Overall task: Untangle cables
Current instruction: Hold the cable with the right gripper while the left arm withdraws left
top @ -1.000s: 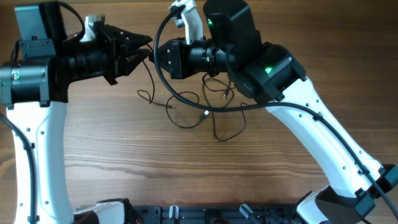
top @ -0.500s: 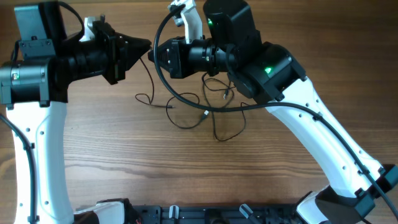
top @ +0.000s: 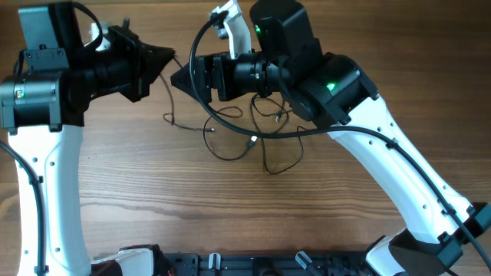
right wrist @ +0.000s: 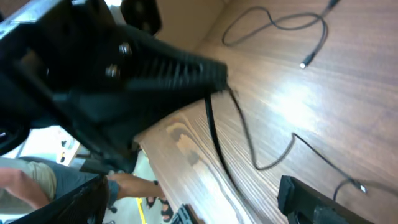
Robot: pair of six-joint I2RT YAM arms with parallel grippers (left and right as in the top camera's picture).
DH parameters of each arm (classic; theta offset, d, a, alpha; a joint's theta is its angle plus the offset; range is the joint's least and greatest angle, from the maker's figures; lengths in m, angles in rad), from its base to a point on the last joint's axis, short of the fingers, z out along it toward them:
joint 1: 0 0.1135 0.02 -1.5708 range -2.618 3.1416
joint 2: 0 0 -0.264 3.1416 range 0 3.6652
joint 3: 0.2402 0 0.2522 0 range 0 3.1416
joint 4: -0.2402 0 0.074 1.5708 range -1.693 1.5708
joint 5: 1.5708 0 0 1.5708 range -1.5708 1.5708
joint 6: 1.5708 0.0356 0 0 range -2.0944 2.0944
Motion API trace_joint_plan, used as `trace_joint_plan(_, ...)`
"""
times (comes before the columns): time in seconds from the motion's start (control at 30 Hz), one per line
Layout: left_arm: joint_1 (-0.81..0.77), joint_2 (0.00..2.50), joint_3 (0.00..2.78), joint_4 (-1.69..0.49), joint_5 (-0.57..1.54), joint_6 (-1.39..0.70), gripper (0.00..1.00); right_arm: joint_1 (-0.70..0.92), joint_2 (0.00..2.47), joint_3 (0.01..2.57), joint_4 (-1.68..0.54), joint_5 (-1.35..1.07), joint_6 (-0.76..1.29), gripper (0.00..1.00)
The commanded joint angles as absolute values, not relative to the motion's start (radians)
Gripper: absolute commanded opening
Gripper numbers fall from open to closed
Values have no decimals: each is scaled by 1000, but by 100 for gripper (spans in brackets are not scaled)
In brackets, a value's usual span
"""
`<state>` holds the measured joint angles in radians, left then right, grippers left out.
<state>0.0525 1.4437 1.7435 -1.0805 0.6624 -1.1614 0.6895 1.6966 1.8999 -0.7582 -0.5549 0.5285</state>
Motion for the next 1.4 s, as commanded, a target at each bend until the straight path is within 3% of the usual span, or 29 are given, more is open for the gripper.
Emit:
trace_joint_plan(0.0,70,1448,1754,-1081,390,-1154,4,693,1698,1900,-800,-503,523,93)
trace_joint_plan(0.33,237,1465,1754,-1056,10,-1047,4,693,1698,1900,-866,-479,521,95)
trace_joint_plan(0.53,392,1555,1754,-930,2,-1024,4,693,1698,1900,-879,-479,496,95)
trace_joint_plan(0.83,583,1685,1754,-911,2,-1025,4,693,1698,1900,-875,-467,488,97)
trace_joint_plan(1.37,761,1954,1754,-771,-45,-1024,4,693,1698,1900,-889,-467,471,97)
